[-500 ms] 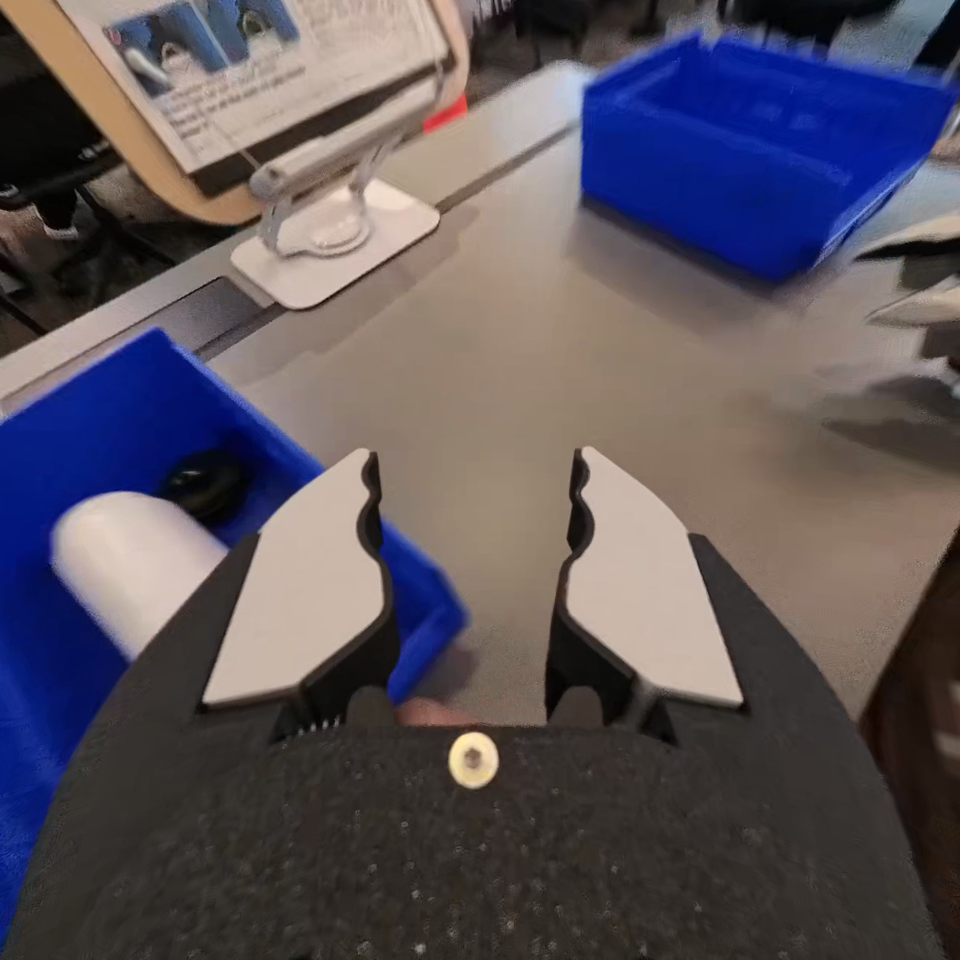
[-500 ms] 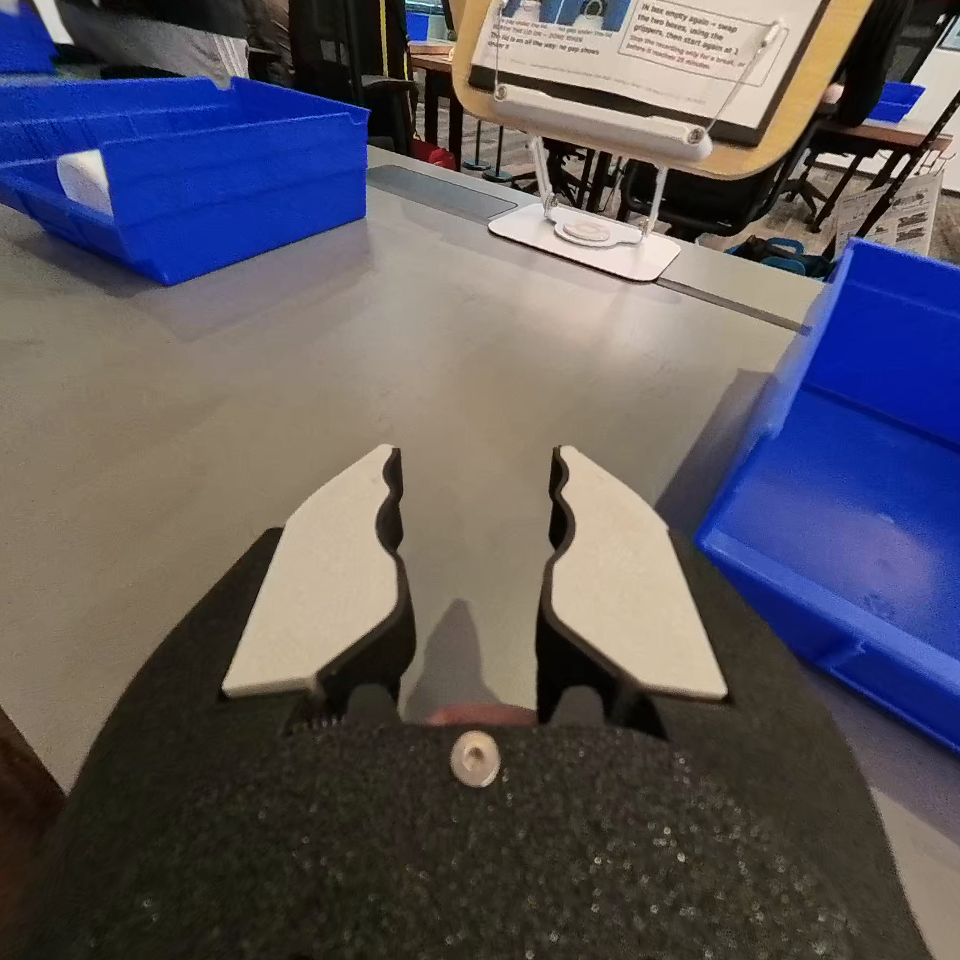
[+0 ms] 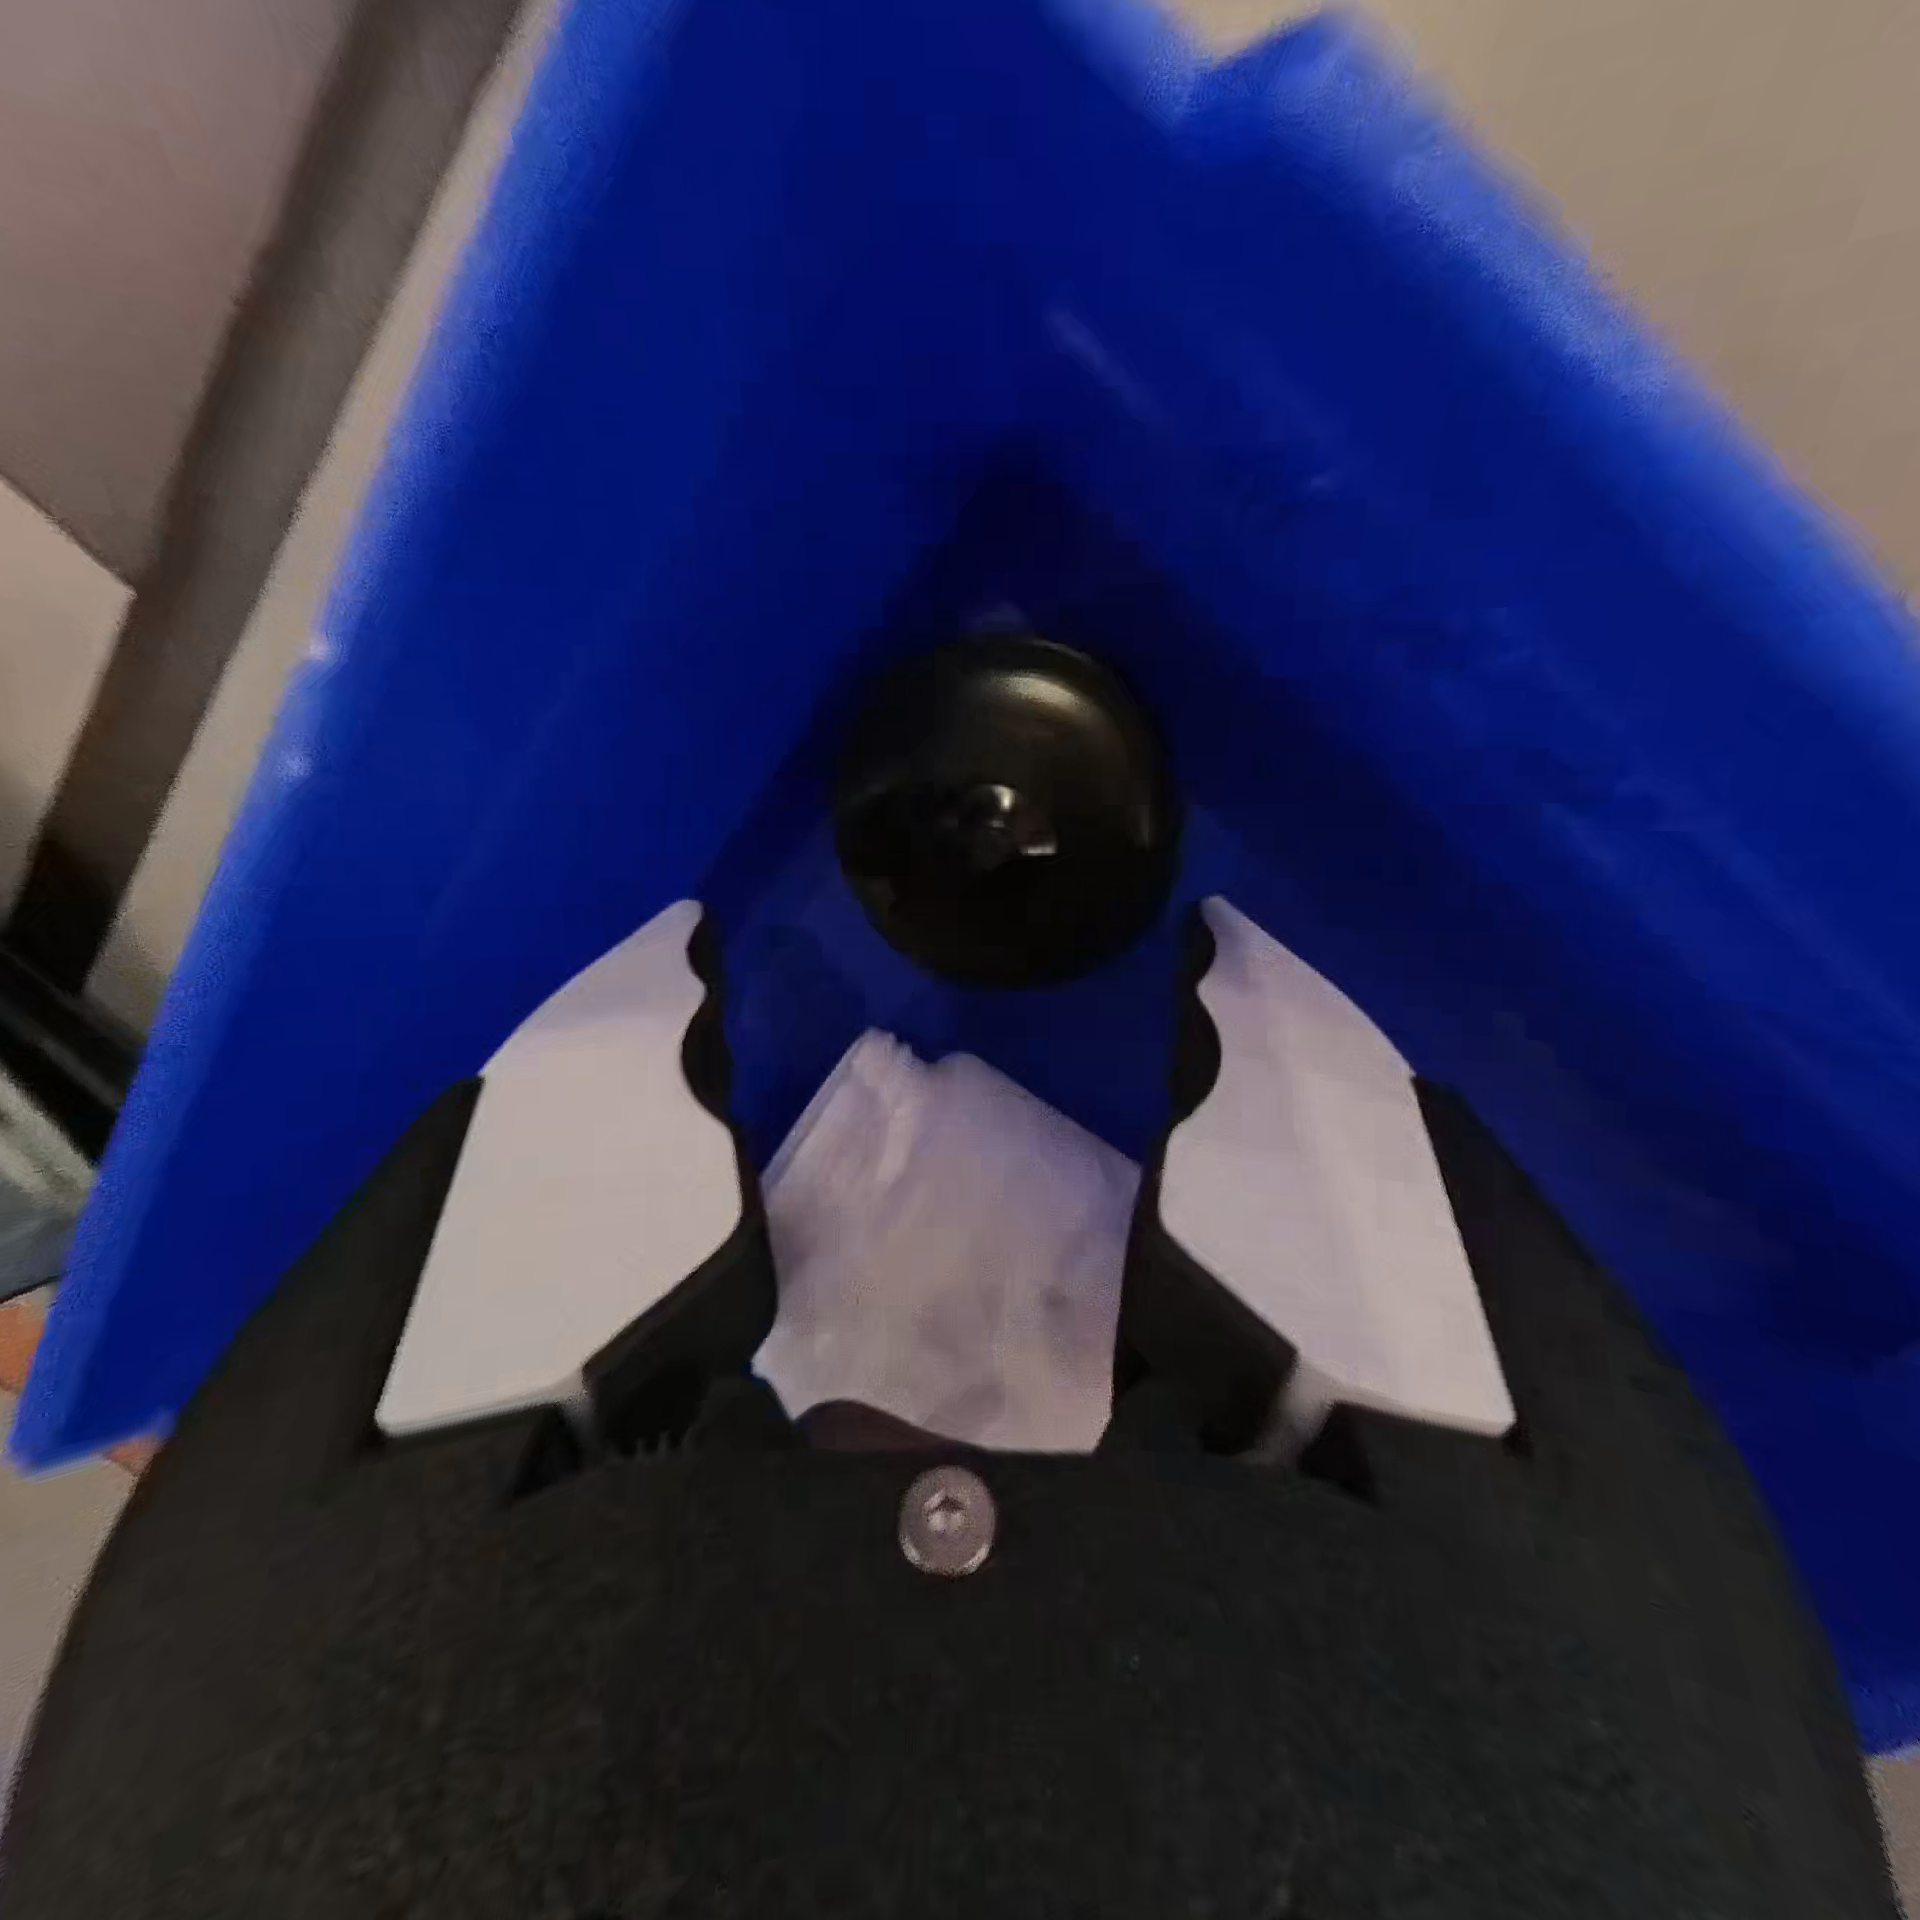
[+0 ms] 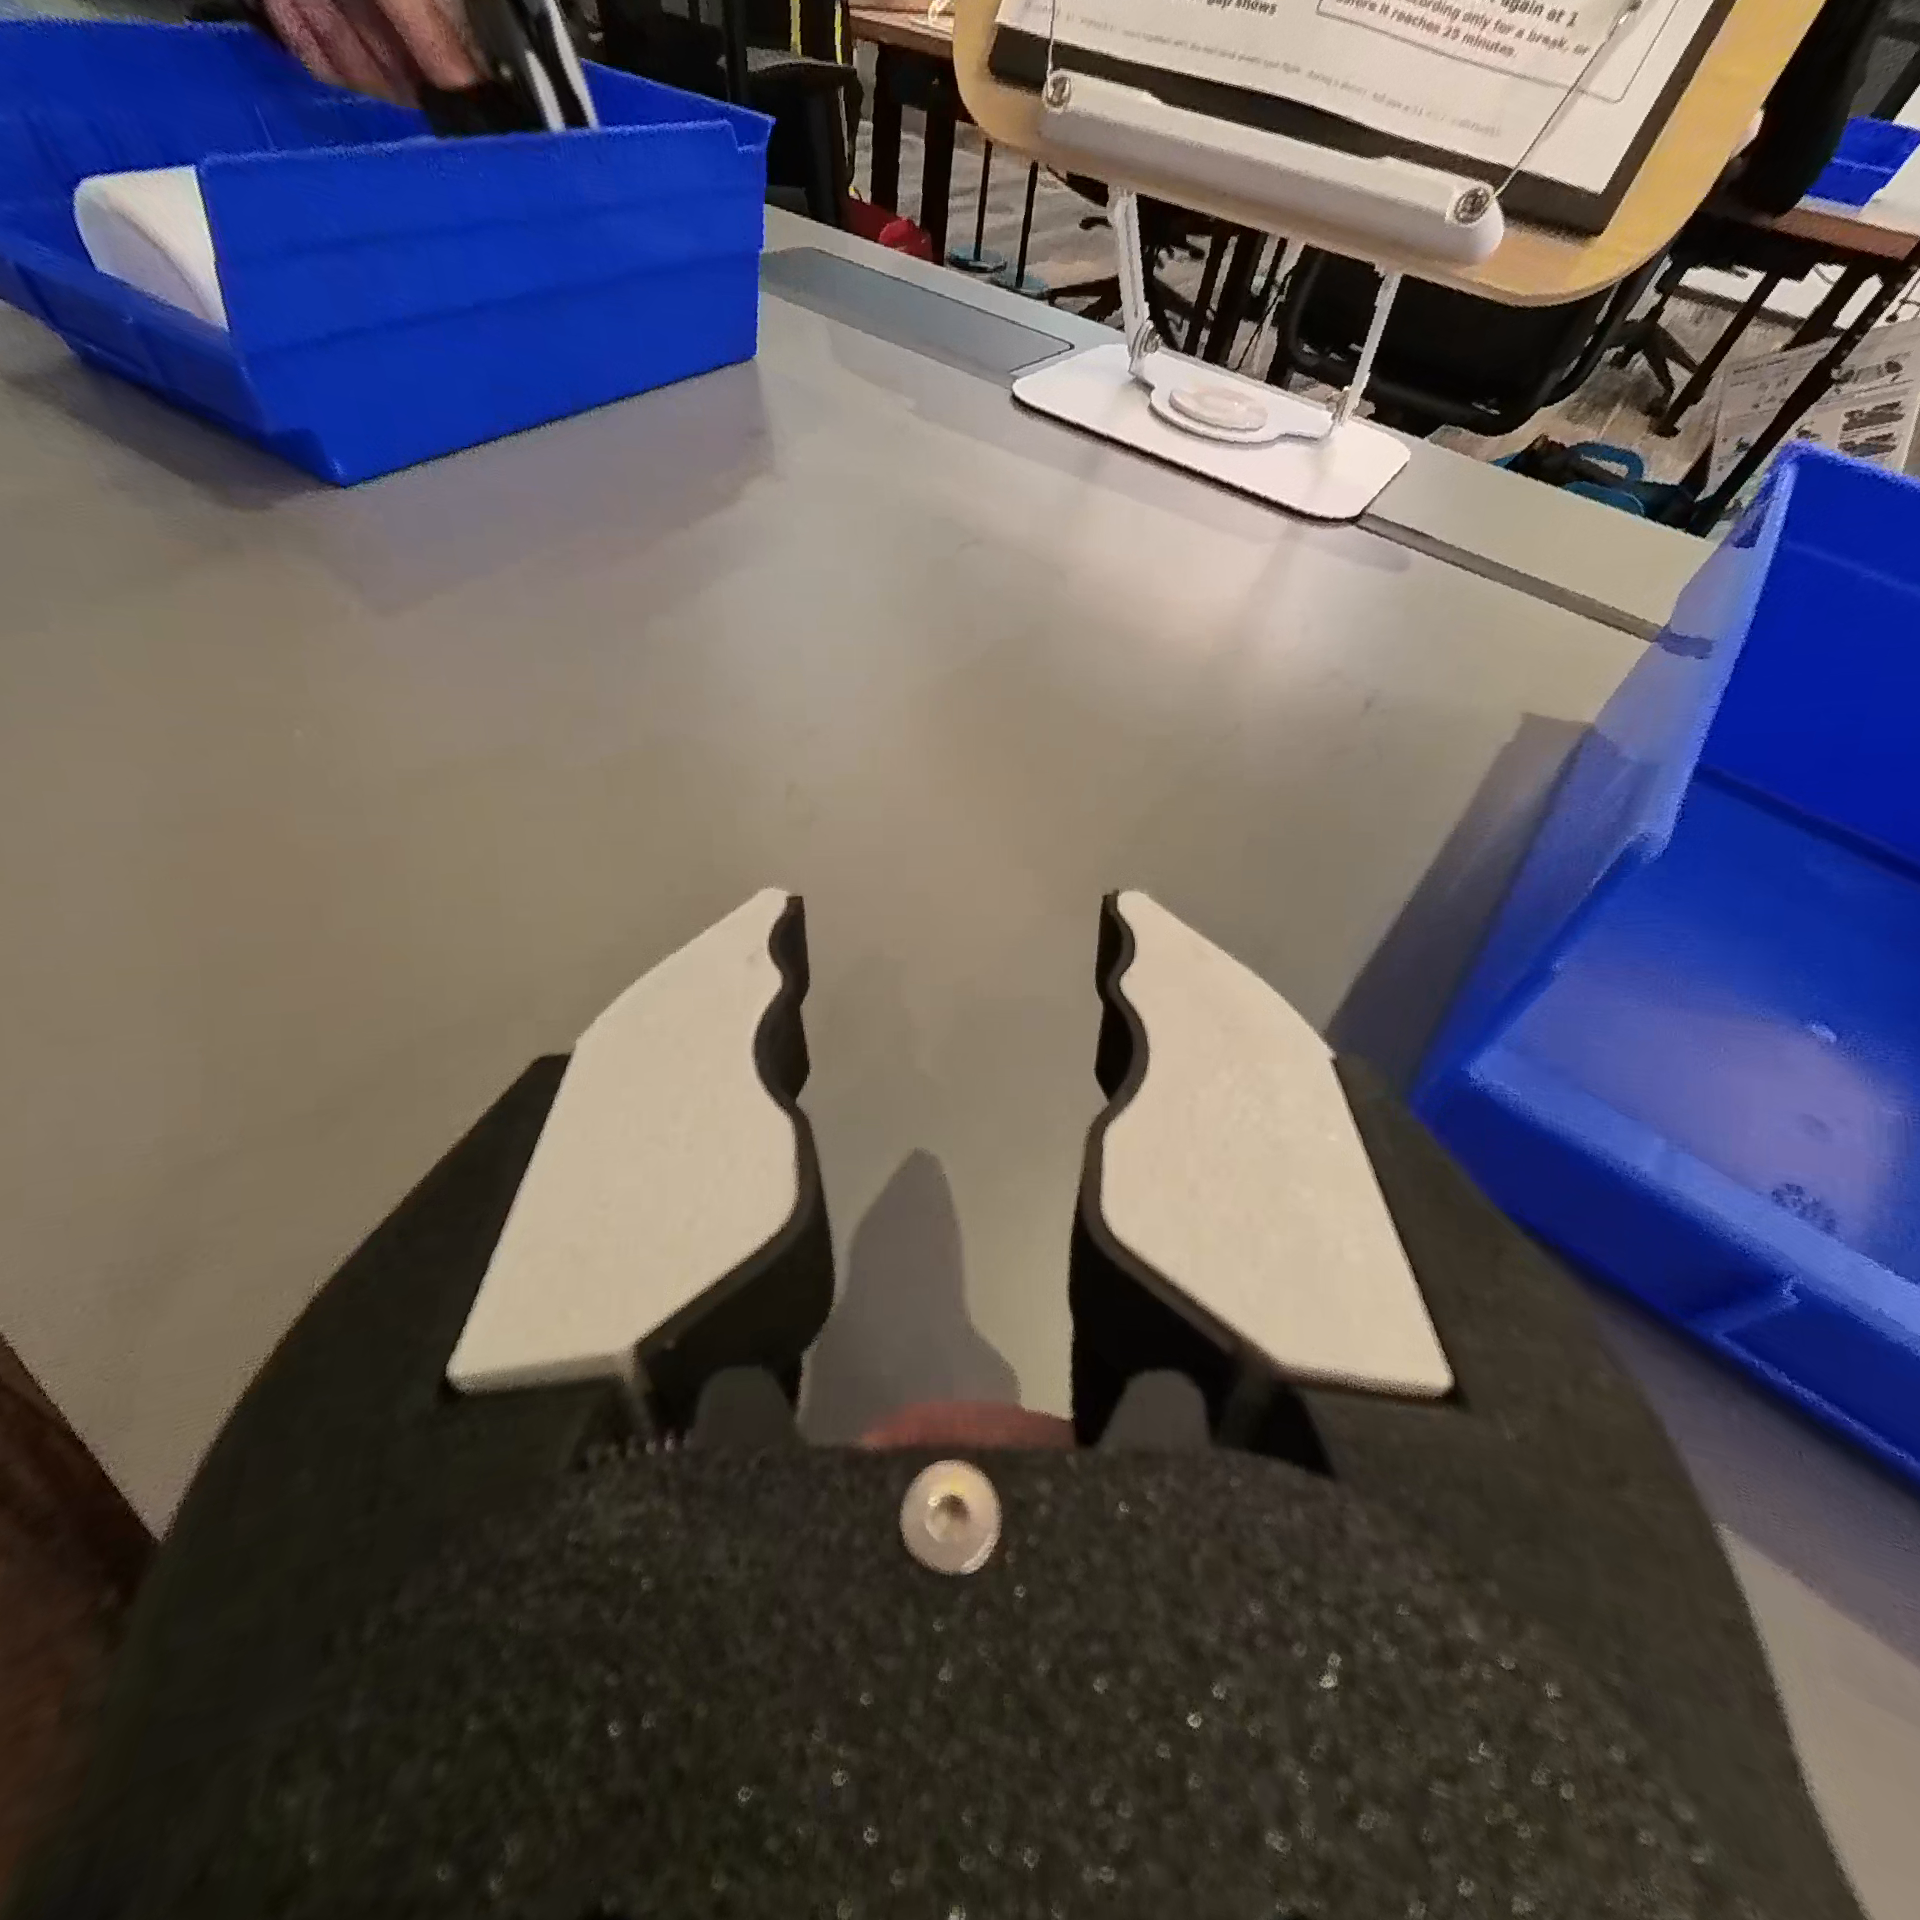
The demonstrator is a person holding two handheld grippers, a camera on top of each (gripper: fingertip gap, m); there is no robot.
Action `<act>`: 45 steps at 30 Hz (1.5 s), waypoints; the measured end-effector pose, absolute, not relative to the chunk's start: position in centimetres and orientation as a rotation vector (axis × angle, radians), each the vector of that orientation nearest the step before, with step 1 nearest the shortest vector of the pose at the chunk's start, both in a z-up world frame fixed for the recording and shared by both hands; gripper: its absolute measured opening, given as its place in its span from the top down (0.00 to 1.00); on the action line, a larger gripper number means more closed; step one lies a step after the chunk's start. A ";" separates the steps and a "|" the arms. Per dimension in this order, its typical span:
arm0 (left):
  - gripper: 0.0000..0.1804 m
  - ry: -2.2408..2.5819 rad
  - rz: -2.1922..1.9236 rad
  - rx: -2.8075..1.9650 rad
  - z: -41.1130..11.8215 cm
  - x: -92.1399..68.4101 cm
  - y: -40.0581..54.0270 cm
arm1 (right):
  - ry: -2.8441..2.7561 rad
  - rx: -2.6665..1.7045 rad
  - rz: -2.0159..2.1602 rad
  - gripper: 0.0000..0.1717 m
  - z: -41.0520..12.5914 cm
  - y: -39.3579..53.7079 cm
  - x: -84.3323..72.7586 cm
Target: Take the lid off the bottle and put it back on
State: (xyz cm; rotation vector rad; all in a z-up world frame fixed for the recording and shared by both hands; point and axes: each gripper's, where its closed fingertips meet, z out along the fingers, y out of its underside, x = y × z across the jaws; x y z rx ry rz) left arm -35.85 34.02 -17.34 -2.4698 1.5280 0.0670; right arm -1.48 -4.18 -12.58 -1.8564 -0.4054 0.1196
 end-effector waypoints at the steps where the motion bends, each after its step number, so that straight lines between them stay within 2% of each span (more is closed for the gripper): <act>1: 0.55 1.555 0.079 -2.494 -18.2 -36.0 34.0 | -0.404 -1.859 0.116 0.69 -12.7 -4.2 -1.4; 3: 0.53 1.590 0.109 -2.520 -18.7 -36.2 34.2 | -0.394 -1.860 0.112 0.69 -12.7 -4.4 -1.2; 5: 0.64 1.629 0.065 -2.468 -18.4 -35.5 34.0 | -0.380 -1.863 0.116 0.69 -12.7 -4.5 -1.0; 6: 0.66 1.650 0.066 -2.455 -18.5 -35.4 33.9 | -0.374 -1.865 0.120 0.69 -12.7 -4.5 -0.9; 13: 0.66 1.691 0.067 -2.371 -18.0 -35.3 33.2 | -0.383 -1.875 0.104 0.70 -12.8 -4.6 -1.0; 20: 0.67 1.677 -0.001 -2.182 -11.6 -35.5 29.9 | -0.512 -1.836 0.177 0.69 -11.5 -2.6 -3.6; 23: 0.67 1.707 -0.028 -2.055 -7.6 -34.3 27.3 | -0.605 -1.799 0.327 0.66 -9.5 0.1 -6.1; 29: 0.70 1.919 -0.007 -1.809 -2.7 -29.1 19.7 | -0.893 -1.691 0.485 0.51 -4.2 8.0 -11.6; 34: 0.70 2.059 0.000 -1.678 -2.5 -24.0 15.1 | -1.108 -1.684 0.503 0.43 -5.0 13.1 -16.4; 37: 0.71 2.088 -0.045 -1.652 -3.8 -21.3 13.9 | -1.118 -1.737 0.735 0.41 -6.1 13.4 -19.2; 39: 0.71 2.110 -0.077 -1.634 -4.8 -19.9 13.1 | -1.110 -1.729 0.766 0.43 -6.7 13.8 -19.6; 42: 0.71 2.143 -0.067 -1.624 -6.4 -19.0 12.6 | -1.154 -1.748 0.810 0.55 -8.2 13.4 -19.5; 45: 0.71 2.140 -0.067 -1.601 -7.0 -18.3 12.2 | -1.148 -1.742 0.803 0.55 -9.0 13.1 -18.8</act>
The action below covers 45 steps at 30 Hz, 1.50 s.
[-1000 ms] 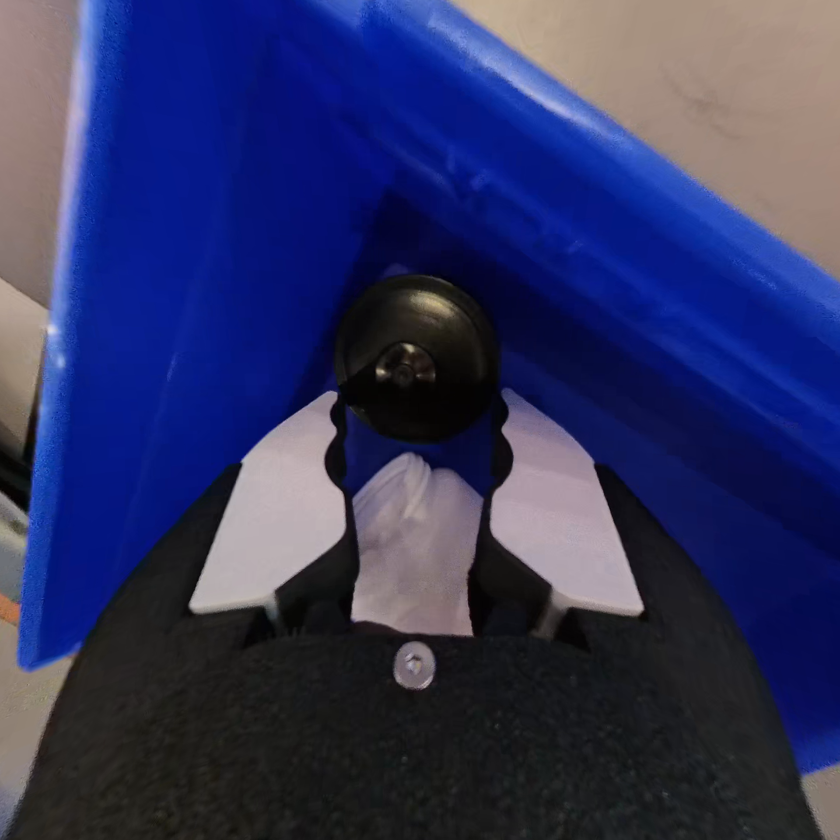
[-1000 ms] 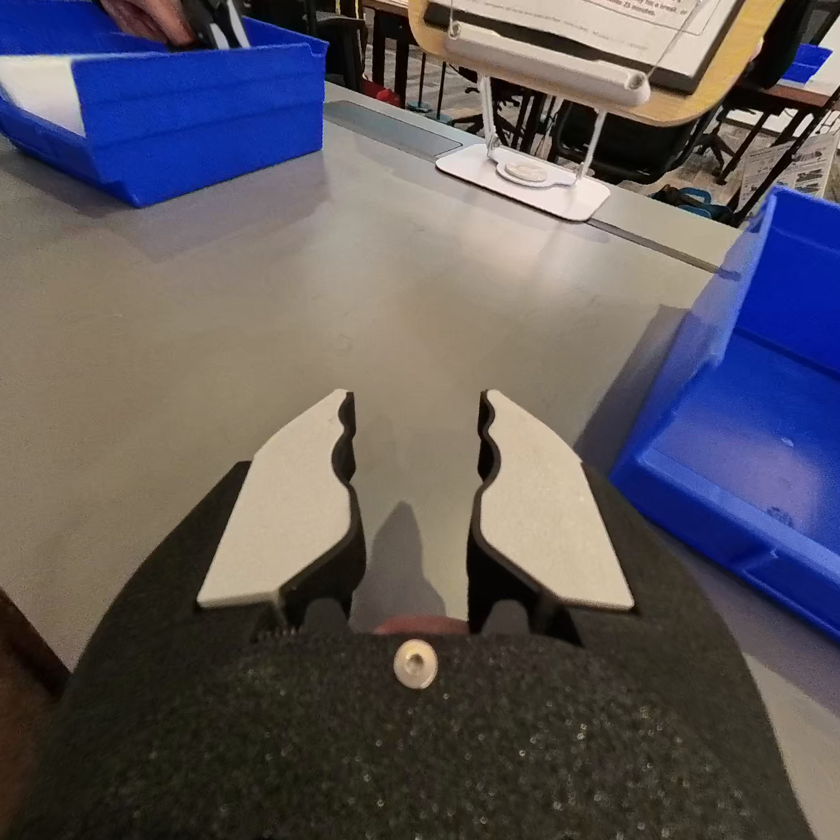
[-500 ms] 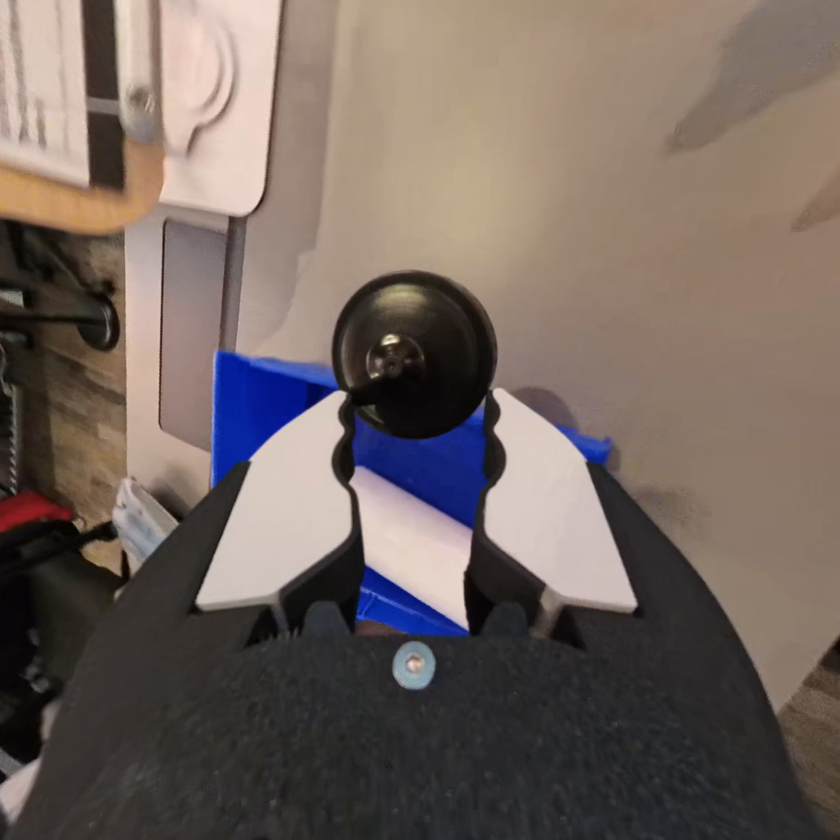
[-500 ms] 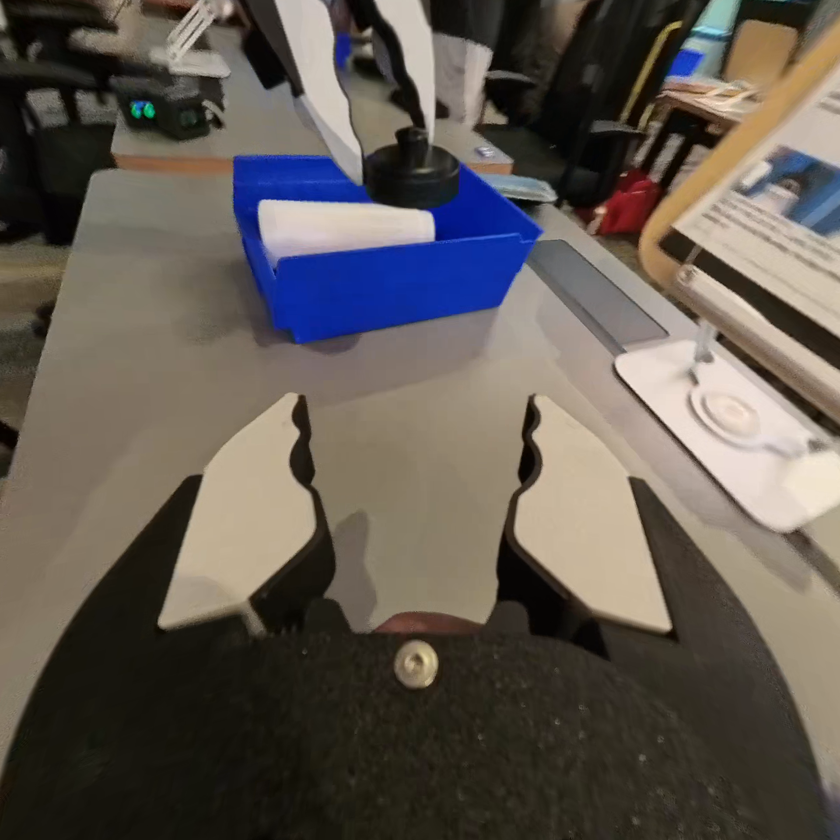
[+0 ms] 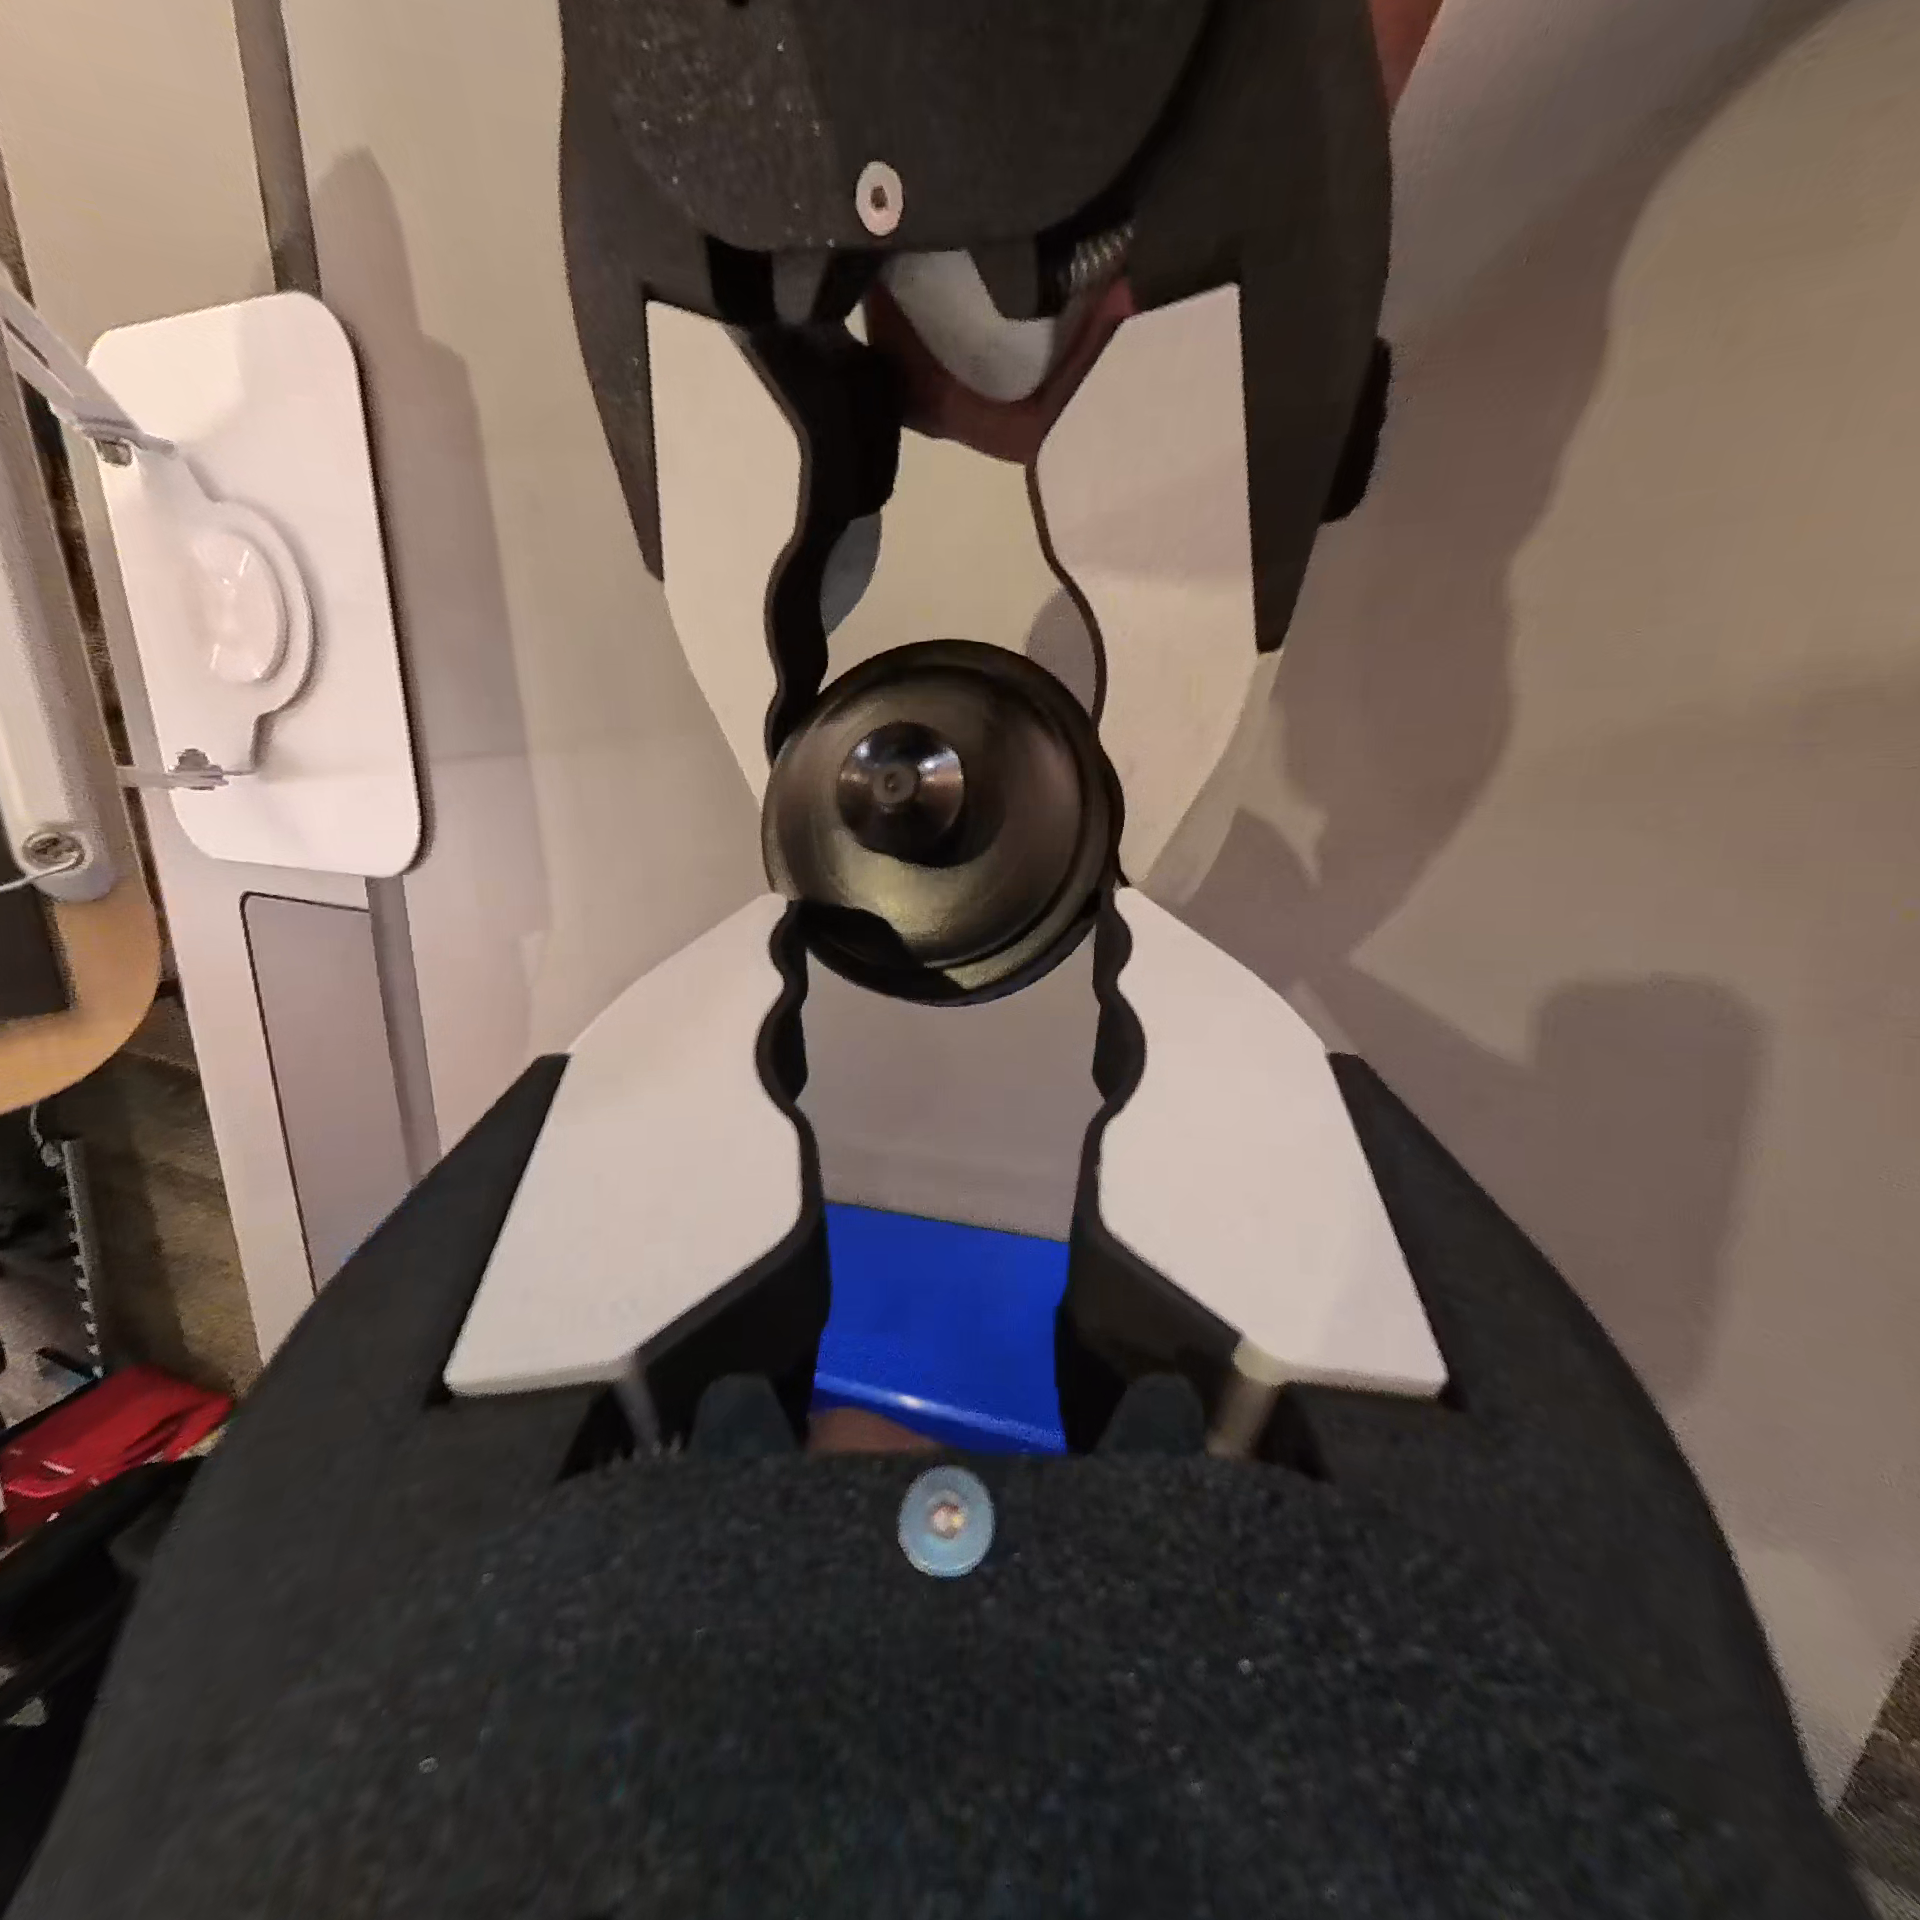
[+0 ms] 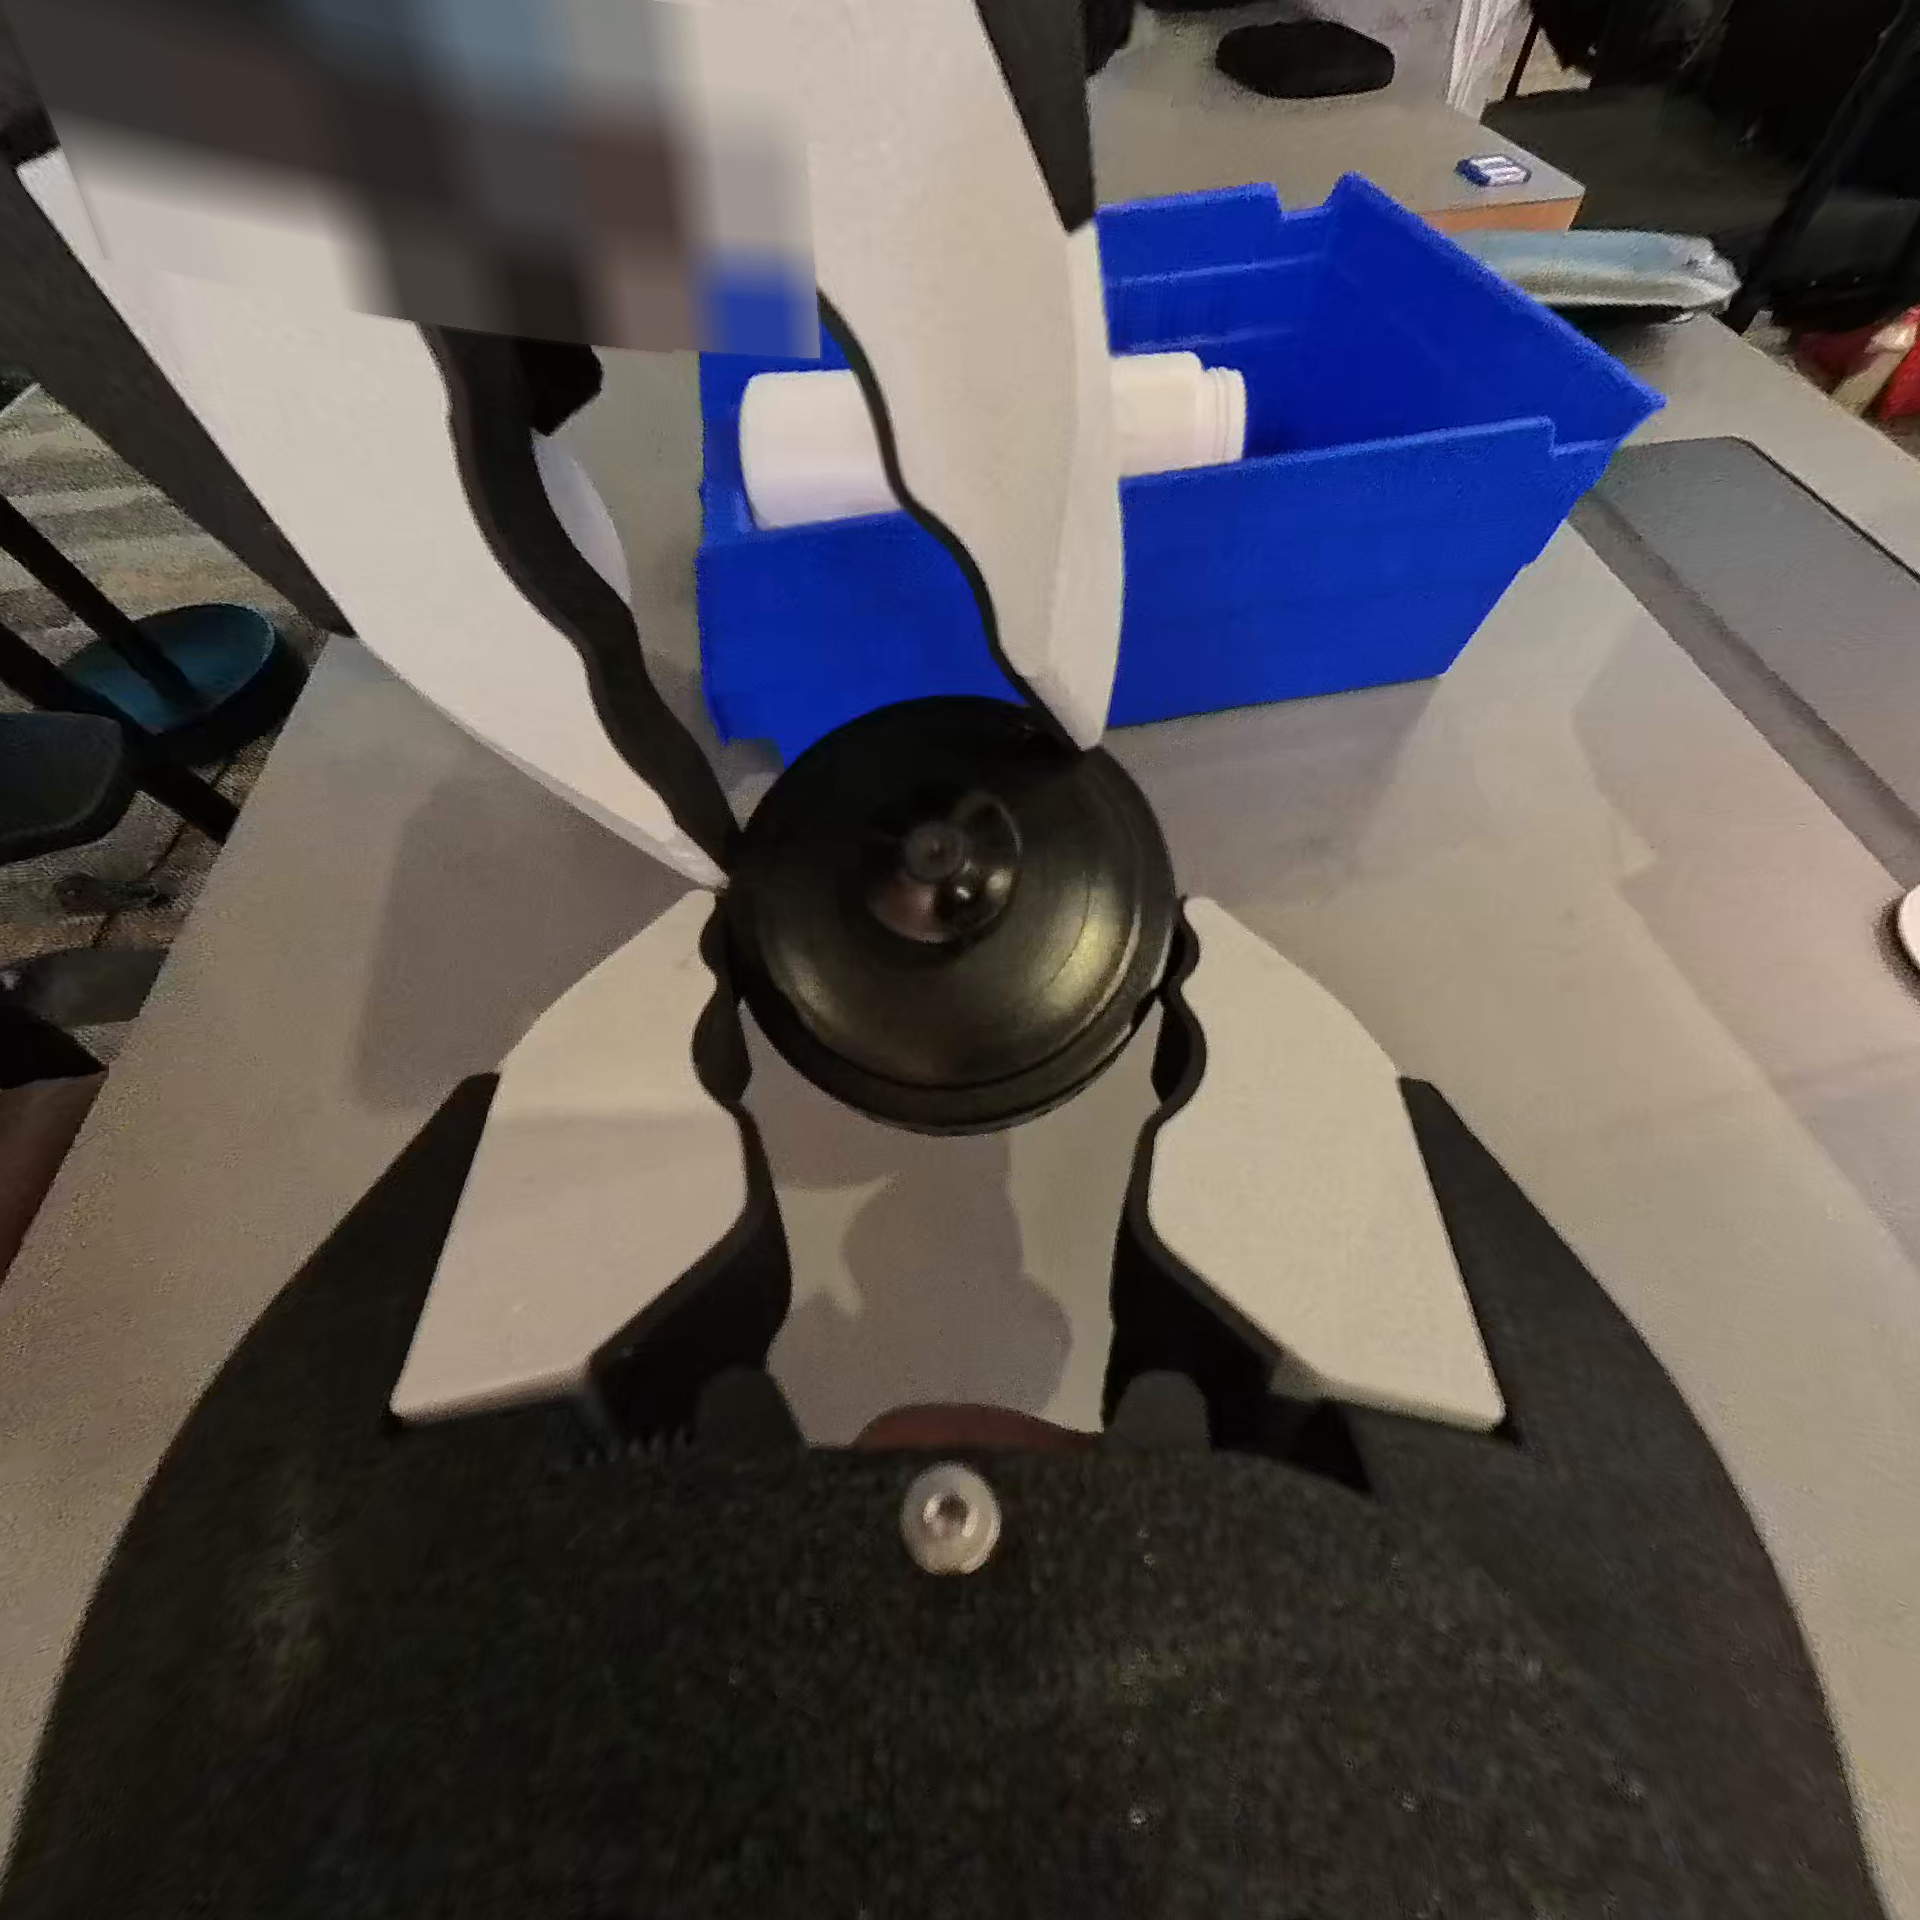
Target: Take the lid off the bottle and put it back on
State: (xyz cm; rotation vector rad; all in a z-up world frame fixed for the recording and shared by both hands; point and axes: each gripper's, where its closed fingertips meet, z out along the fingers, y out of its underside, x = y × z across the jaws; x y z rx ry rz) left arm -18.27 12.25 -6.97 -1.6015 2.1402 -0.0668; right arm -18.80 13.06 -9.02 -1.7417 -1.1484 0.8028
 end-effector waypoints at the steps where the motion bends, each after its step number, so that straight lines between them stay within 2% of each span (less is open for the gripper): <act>1: 0.72 2.136 -0.072 -1.593 -7.0 -18.1 12.1 | -1.149 -1.751 0.789 0.55 -9.3 13.0 -18.5; 3: 0.72 2.105 -0.131 -1.584 -6.4 -17.8 11.8 | -1.152 -1.744 0.751 0.55 -9.4 12.9 -18.0; 5: 0.66 2.021 -0.282 -1.612 -5.2 -17.5 11.2 | -1.142 -1.729 0.735 0.55 -9.2 12.6 -17.5; 9: 0.64 1.750 -0.664 -1.711 -3.4 -16.7 10.4 | -1.071 -1.566 0.767 0.55 -6.7 10.9 -16.9; 14: 0.63 1.433 -1.032 -1.879 -3.9 -15.7 9.2 | -1.036 -1.446 0.421 0.55 -5.9 10.3 -15.1; 17: 0.66 1.304 -1.086 -1.947 -4.5 -14.7 8.7 | -1.004 -1.404 0.328 0.55 -6.0 9.6 -14.6; 20: 0.83 1.271 -1.079 -1.965 -5.1 -14.0 8.3 | -1.044 -1.413 0.253 0.55 -7.0 9.5 -14.5; 28: 0.89 1.155 -1.016 -2.033 -5.3 -13.4 8.5 | -1.076 -1.477 0.159 0.55 -8.4 10.1 -13.7; 45: 0.90 1.078 -1.065 -2.000 -4.9 -12.6 8.5 | -1.069 -1.479 0.171 0.53 -8.0 9.8 -13.4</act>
